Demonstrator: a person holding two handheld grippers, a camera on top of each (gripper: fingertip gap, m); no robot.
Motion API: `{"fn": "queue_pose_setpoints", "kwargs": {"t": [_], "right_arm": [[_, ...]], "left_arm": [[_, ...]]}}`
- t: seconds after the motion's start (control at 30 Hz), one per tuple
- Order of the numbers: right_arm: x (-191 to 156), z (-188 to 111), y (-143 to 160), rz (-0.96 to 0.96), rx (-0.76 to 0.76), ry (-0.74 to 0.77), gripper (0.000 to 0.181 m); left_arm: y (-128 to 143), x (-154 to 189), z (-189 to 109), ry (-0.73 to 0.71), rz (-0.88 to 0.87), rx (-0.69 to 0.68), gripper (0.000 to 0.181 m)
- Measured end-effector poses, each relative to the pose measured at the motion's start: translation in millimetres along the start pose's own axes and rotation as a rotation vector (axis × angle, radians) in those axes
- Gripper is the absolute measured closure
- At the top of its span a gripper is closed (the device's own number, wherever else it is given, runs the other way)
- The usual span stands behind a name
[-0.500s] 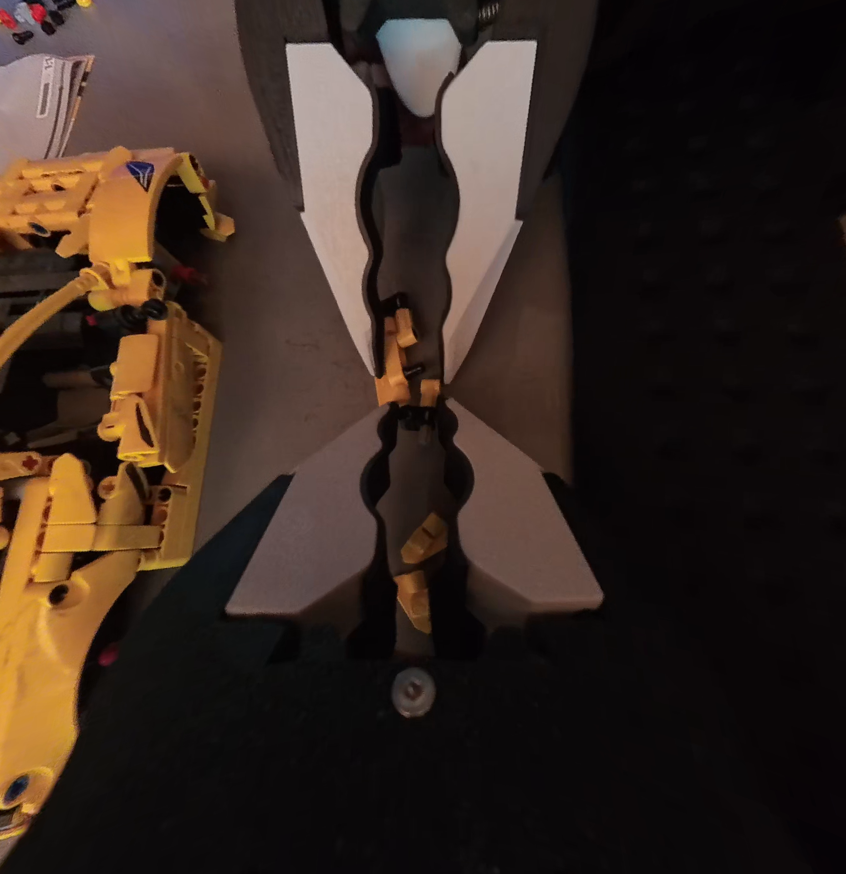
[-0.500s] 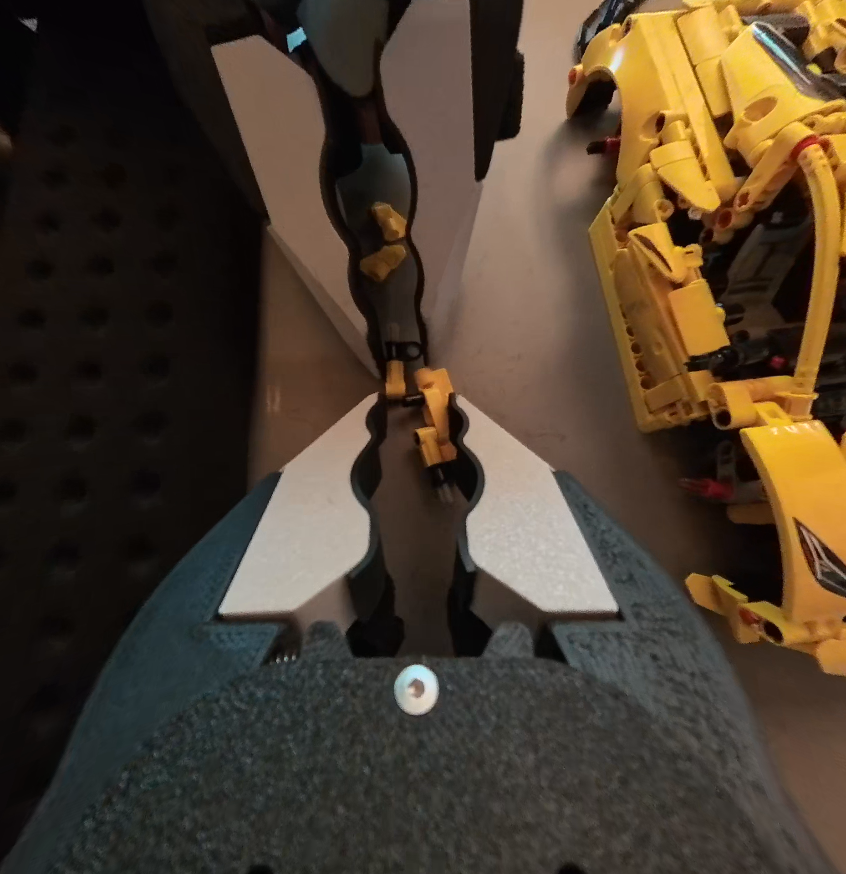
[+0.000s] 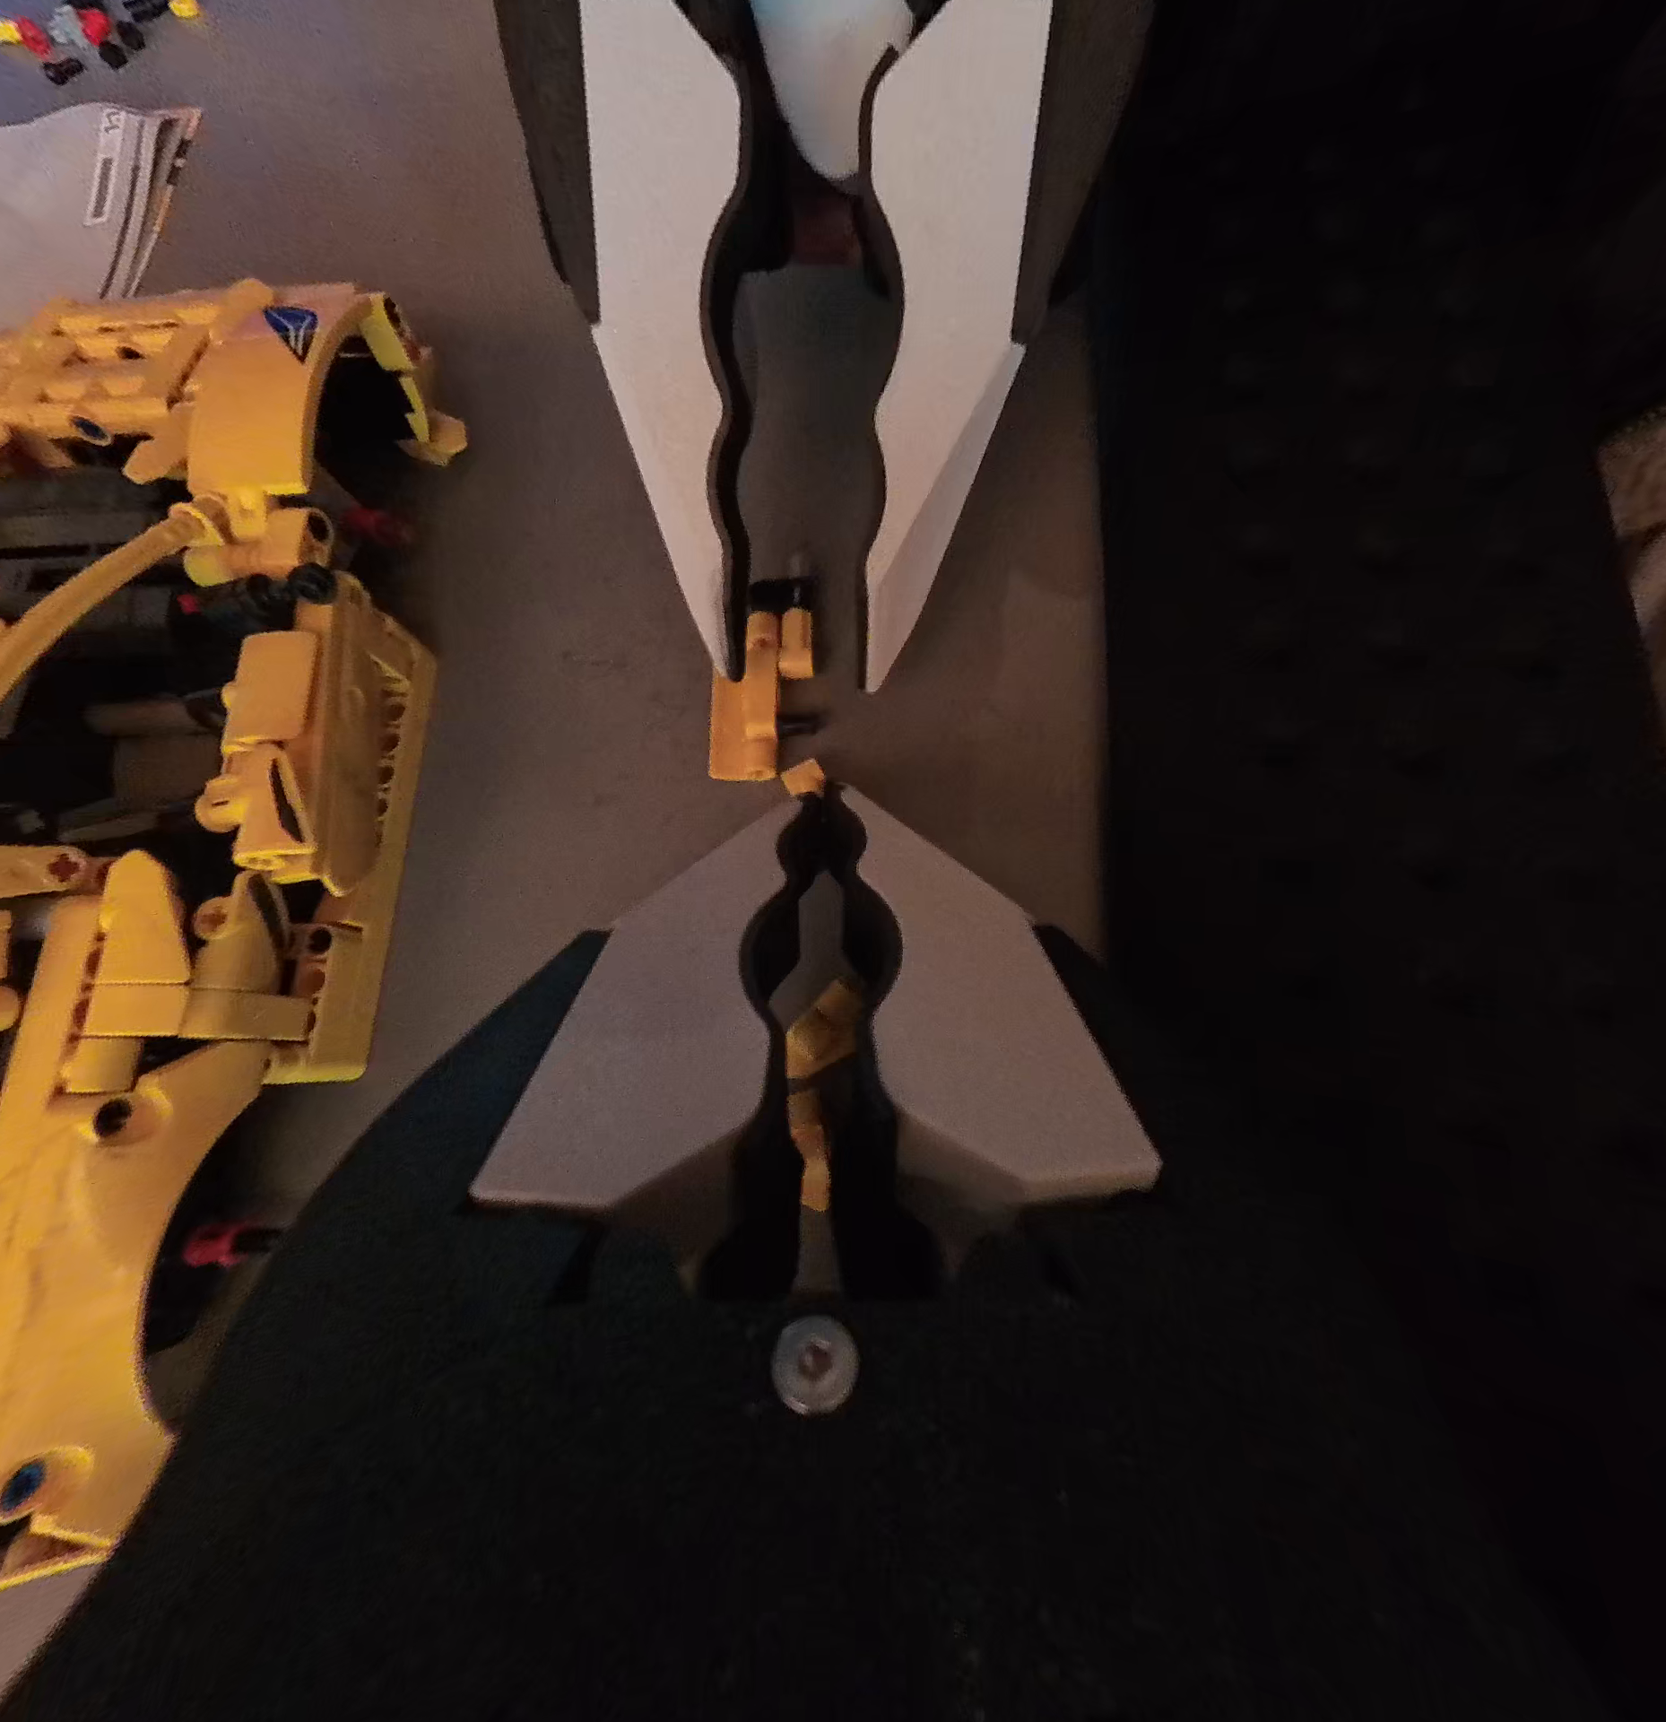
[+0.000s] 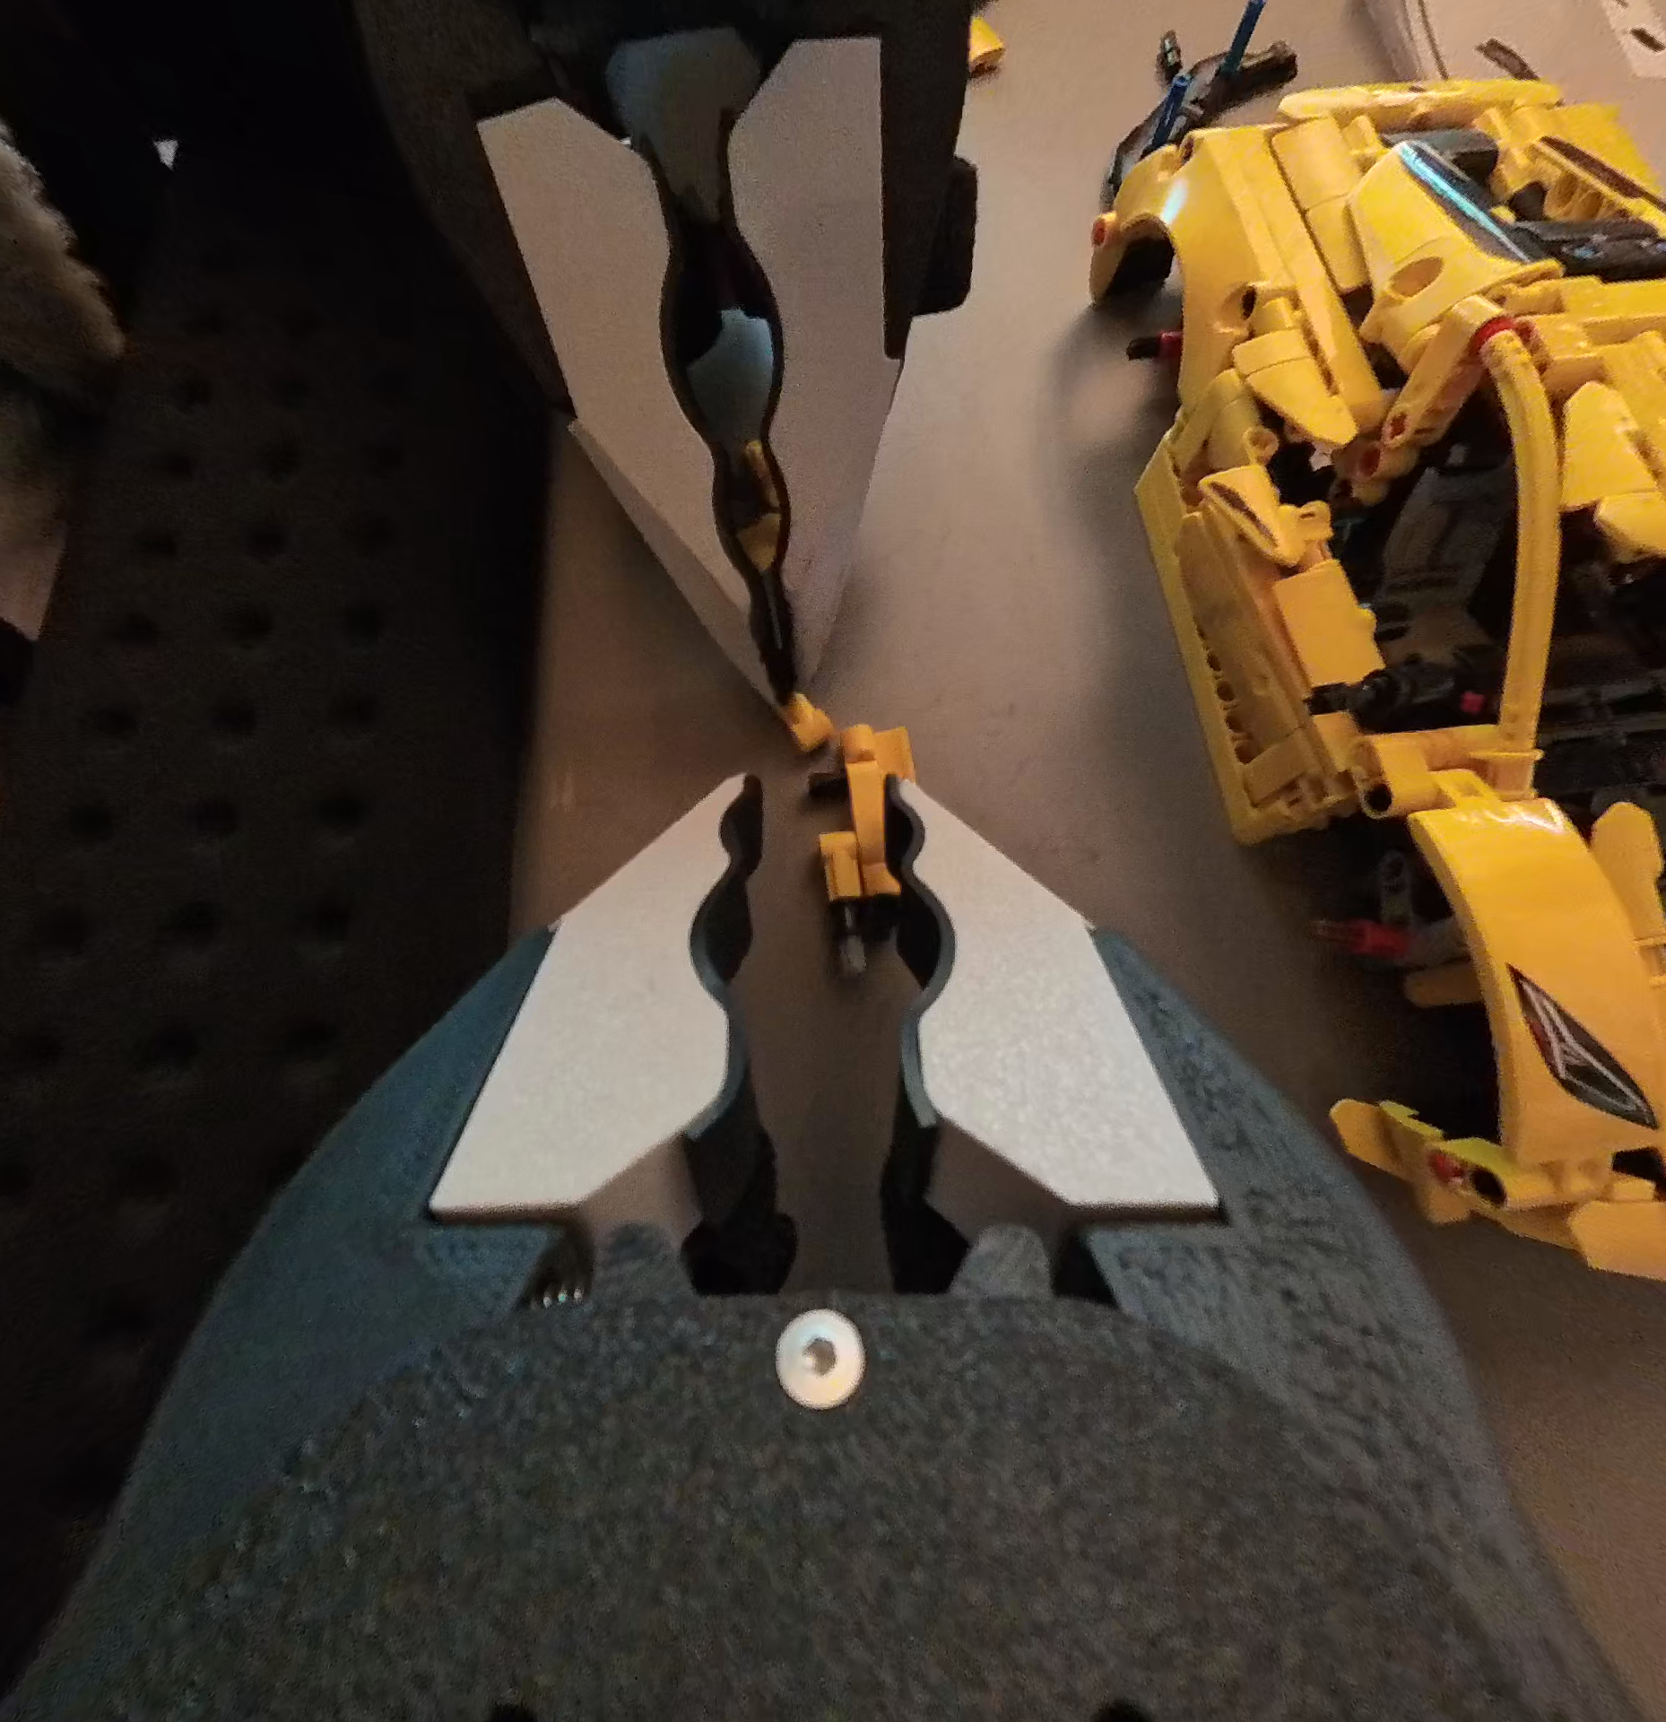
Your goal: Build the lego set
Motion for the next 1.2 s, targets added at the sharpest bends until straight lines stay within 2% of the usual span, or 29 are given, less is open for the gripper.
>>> {"fn": "queue_pose_setpoints", "kwargs": {"t": [0.1,0.27,0.43,0.53,0.67,0.8,0.93,1.2], "right_arm": [[0.0,1.9,3.6,-0.02,-0.022,0.013,0.157],[1.6,0.3,2.7,-0.008,-0.013,0.02,0.159],[4.7,-3.1,-1.4,-0.005,0.026,0.048,0.16],[5.4,-5.1,-3.8,0.007,0.052,0.054,0.16],[5.5,-13.4,-12.4,0.035,0.128,0.041,0.16],[6.6,-13.0,-8.2,0.034,0.107,0.05,0.16],[4.3,-10.3,-6.6,0.019,0.089,0.043,0.161],[5.4,-11.1,-5.2,0.026,0.084,0.045,0.163]], "left_arm": [[-2.5,-1.8,-2.5,-0.008,-0.015,0.017,0.167],[-3.1,-1.8,-8.3,0.026,-0.082,0.036,0.161],[4.5,1.1,-2.7,0.016,-0.044,-0.023,0.162],[3.9,4.8,-5.2,0.052,-0.049,-0.015,0.171],[0.9,-2.7,-10.7,-0.025,-0.038,0.021,0.167],[8.4,-9.4,-18.6,-0.084,-0.075,0.013,0.162],[14.7,-4.3,-27.9,-0.084,-0.141,0.013,0.164],[6.2,12.8,-19.4,-0.055,-0.117,0.002,0.166]]}}
Point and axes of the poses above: each gripper's, where its closed fingertips meet, z out along the fingers, y out of its underside, x = y × z across the jaws, the point moved 3 cm from there along -z, back along the fingers, and after that the axes turned 5 degrees about -y, right-handed, at the moved point
